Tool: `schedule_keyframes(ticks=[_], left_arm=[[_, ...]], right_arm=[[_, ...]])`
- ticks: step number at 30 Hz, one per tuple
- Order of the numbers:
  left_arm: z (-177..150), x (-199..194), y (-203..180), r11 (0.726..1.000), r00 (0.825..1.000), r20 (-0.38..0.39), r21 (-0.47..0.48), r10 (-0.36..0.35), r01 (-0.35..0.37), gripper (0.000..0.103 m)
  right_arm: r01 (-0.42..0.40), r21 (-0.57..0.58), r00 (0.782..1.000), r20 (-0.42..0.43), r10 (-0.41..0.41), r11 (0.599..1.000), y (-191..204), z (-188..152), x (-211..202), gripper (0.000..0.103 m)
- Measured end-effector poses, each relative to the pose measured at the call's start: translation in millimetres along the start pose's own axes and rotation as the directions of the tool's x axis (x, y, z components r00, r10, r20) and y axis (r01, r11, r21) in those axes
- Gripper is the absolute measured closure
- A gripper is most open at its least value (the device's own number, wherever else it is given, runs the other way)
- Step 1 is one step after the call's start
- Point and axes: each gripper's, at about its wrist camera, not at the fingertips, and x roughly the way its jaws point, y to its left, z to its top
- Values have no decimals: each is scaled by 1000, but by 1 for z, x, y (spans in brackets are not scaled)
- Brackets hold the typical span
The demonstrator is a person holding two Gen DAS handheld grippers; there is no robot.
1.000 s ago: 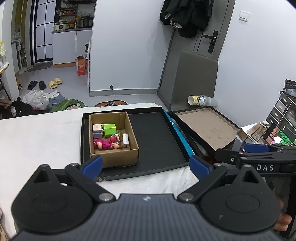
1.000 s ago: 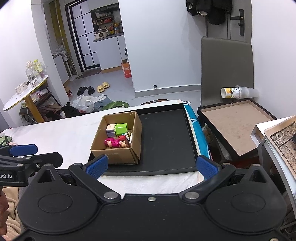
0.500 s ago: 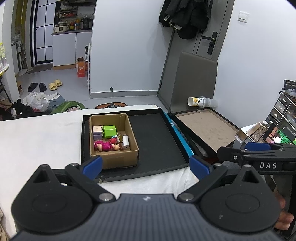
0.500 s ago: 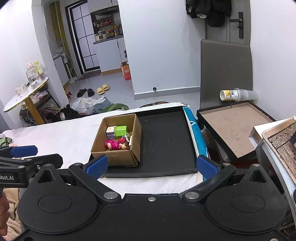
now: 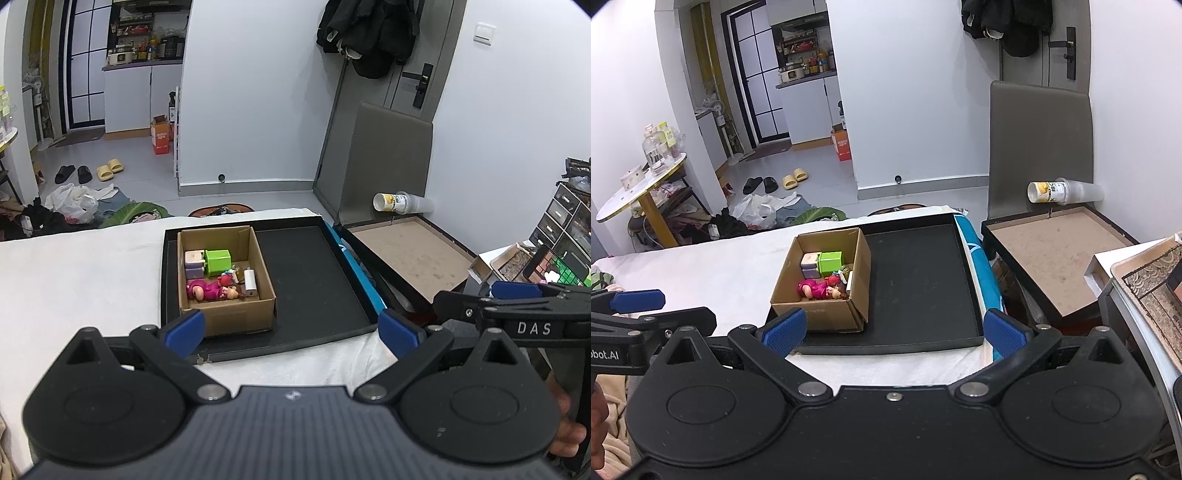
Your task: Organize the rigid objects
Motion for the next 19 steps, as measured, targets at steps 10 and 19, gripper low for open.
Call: schedule_keyframes(ticks=[10,19], left_arm=[[1,-5,-5,1000,999,31,1,-14,14,4],[2,-4,-4,1000,999,36,-5,-7,7,4]], right_arm=[[3,0,1000,5,-3,1000,0,0,-3,0],[5,2,1000,9,-5,1000,-3,0,-3,0]])
